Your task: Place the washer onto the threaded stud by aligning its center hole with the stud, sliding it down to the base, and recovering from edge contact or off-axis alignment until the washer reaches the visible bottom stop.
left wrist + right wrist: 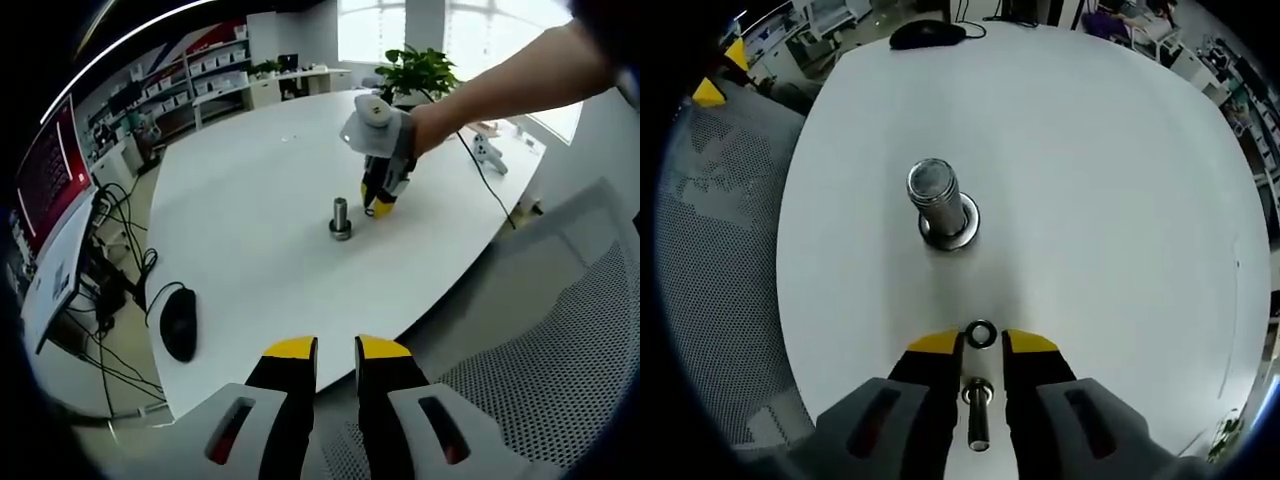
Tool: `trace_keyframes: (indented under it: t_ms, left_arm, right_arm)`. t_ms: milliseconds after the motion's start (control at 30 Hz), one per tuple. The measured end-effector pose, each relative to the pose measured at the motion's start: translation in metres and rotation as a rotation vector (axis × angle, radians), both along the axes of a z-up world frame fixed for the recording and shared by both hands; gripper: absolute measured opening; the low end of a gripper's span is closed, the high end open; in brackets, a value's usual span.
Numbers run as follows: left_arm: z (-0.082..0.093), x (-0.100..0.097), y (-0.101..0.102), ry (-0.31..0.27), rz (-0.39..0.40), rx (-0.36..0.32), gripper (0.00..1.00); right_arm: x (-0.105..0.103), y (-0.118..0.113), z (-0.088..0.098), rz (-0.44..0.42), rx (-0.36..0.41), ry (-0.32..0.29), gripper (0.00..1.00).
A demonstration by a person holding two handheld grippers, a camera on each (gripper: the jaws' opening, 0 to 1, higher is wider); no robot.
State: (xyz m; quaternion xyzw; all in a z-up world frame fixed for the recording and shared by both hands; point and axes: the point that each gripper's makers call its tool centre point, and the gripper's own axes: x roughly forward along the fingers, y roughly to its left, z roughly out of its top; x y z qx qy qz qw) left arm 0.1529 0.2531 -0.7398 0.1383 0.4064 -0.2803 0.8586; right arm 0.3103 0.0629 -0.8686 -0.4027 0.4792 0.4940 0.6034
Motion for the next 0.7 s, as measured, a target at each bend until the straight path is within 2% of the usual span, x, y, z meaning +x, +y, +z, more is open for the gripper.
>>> trace_keyframes:
  t_ms: [167, 533, 567, 700]
  left_arm:
    - [-0.0001, 0.0001, -0.0003, -0.001, -0.002, 0.001, 0.13]
    - [-0.0015, -0.0013, -0.0002, 0.0, -0.009, 0.02, 0.13]
    - [-0.0015, -0.0014, -0.0004, -0.001, -0.012, 0.021, 0.13]
    - [-0.0016, -0.0015, -0.0003, 0.0, -0.014, 0.021, 0.13]
  right_arm:
    - [0.0019, 0.0006, -0.0008, 0.005, -0.02, 0.0, 0.16]
    - [-0.0003, 0.0031, -0.0022, 0.042, -0.14, -0.024, 0.16]
    - [-0.0025, 0.0032, -0.0034, 0.05, -0.148, -0.009, 0.15]
    - [0.0023, 0.0008, -0.0039, 0.009, -0.141, -0.016, 0.15]
